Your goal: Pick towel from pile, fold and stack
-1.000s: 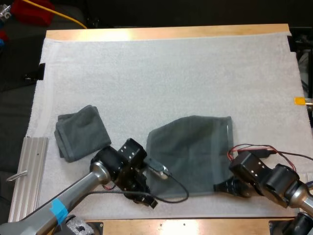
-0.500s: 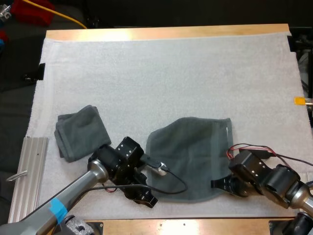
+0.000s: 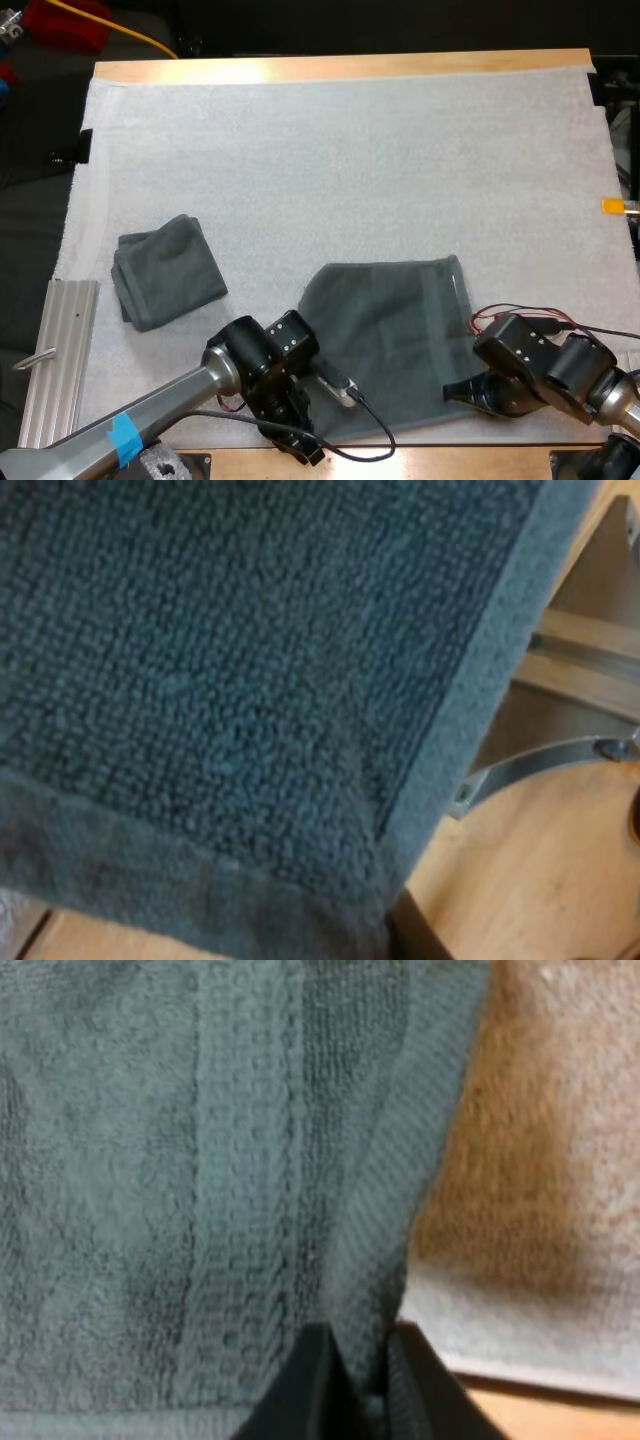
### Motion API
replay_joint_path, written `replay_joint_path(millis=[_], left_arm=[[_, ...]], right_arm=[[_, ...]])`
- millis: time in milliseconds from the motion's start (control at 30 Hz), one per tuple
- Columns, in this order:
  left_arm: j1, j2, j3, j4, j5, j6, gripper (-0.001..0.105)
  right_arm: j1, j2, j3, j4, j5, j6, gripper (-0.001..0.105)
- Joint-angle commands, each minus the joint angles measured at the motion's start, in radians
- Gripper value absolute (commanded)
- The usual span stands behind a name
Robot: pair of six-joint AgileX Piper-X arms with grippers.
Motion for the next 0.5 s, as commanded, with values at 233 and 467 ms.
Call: replay_joint_path(millis=[233,467], left_arm=[[0.161,-0.008,-0.002,-0.084,0.055,-0.002,0.000],[0.329,0.015,-0.002,-0.181,0.194,0.007,0.000]], right_arm=[[-0.003,-0.005,-0.013,-0.161,0.022,0.043,0.006],[-0.089,0.039,-0.013,-0.284,0.005,0.077,0.006]])
